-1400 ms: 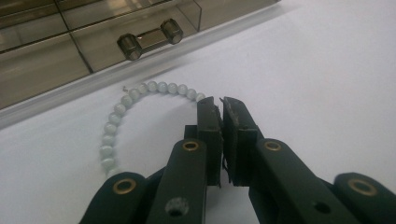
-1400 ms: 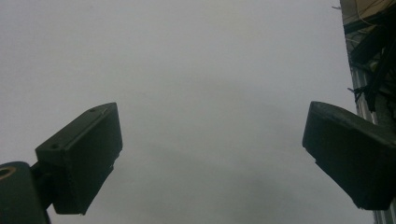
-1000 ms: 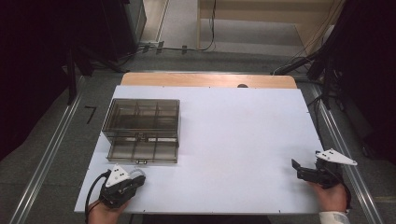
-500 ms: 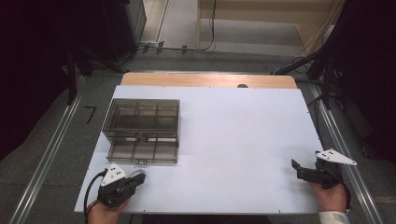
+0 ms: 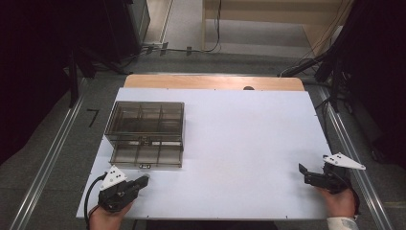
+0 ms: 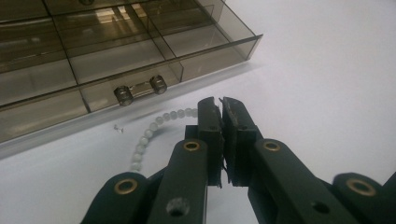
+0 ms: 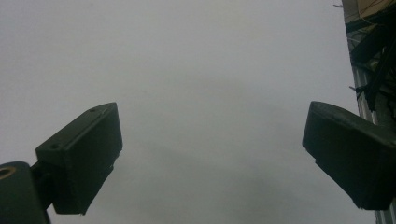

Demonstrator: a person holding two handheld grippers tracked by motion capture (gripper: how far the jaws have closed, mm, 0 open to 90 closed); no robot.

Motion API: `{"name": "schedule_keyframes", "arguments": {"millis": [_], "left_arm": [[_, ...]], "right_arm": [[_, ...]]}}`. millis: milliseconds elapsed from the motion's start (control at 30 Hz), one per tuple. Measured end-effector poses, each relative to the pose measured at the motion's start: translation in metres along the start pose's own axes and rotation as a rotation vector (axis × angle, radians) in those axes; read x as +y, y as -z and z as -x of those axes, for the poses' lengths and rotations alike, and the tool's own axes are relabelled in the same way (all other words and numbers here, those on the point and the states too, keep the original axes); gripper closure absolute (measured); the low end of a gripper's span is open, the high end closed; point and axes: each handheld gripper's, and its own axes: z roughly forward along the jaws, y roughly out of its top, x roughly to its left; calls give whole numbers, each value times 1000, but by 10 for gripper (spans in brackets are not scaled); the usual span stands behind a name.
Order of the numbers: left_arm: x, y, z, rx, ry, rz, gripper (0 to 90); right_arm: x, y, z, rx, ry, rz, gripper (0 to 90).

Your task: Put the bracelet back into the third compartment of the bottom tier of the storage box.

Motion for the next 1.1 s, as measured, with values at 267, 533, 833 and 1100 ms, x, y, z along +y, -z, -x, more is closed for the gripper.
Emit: {"name": "schedule_keyframes", "arguments": {"millis": [267,533,833,1100], "left_arm": [[4,5,-2,-5,5,21,879],[8,6,1,-18,4,27,879],[17,5,5,-31,-10,46,879],[25,3,8,-39,-17,59,879]], "right_arm": [[0,0,0,0,0,0,36],[0,0,0,0,-2,0,36],[0,0,0,1,2,1,36],[0,1,0,2,2,2,36]]}}
